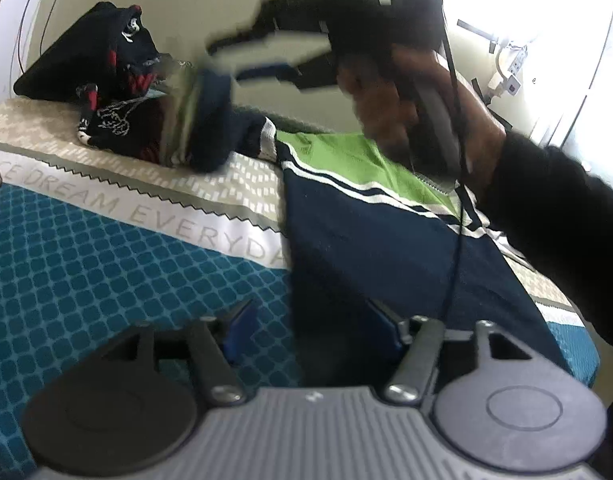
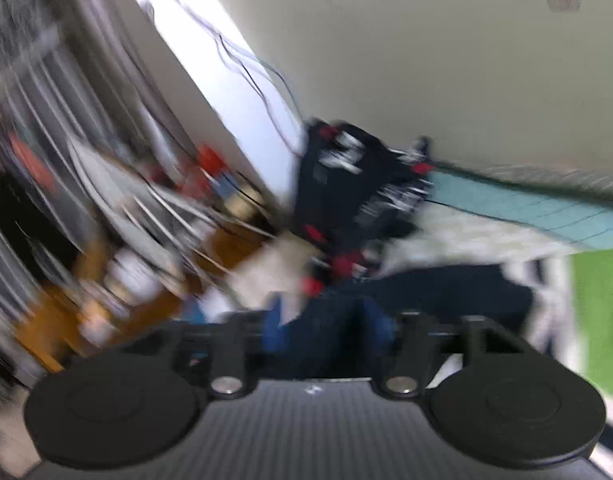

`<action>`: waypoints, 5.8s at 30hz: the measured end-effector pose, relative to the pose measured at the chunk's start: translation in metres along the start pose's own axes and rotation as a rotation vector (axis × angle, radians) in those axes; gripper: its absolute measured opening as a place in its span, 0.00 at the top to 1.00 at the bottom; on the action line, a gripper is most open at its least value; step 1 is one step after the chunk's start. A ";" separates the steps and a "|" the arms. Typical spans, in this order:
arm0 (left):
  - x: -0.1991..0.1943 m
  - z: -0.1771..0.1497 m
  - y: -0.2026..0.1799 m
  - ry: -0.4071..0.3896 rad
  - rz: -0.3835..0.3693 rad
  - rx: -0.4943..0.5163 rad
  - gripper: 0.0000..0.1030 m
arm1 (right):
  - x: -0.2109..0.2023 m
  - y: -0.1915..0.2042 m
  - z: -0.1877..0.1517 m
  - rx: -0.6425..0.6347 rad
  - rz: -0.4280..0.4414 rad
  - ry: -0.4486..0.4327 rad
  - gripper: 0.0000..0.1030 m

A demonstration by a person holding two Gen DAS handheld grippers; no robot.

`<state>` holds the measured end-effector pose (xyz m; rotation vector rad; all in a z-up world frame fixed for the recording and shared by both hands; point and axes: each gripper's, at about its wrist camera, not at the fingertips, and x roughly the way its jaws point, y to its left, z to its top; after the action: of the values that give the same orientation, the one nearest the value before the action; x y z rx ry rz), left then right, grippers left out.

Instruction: Fold small clothes

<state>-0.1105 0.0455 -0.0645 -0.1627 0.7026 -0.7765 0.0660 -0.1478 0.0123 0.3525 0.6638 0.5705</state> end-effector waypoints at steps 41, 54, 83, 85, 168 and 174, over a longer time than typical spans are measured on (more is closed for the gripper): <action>0.007 0.136 -0.036 -0.171 -0.131 -0.101 0.86 | -0.095 0.014 -0.119 -0.539 -0.322 -0.263 0.39; 0.001 0.138 -0.040 -0.206 -0.121 -0.073 0.78 | -0.081 0.019 -0.080 -0.518 -0.259 -0.345 0.99; 0.135 0.145 -0.036 -0.043 0.139 0.069 0.09 | -0.202 -0.189 -0.039 0.332 -0.384 -0.367 0.98; 0.171 0.162 -0.035 -0.010 0.173 0.062 0.09 | -0.198 -0.198 -0.052 0.370 -0.372 -0.369 0.98; 0.254 0.165 -0.028 0.060 0.209 0.067 0.20 | -0.206 -0.197 -0.109 0.269 -0.630 -0.372 0.25; 0.252 0.167 -0.015 0.059 0.184 -0.004 0.20 | -0.213 -0.196 -0.113 0.281 -0.630 -0.415 0.25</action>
<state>0.1129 -0.1583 -0.0624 -0.0771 0.7638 -0.6057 -0.0718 -0.4161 -0.0627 0.4798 0.4154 -0.2004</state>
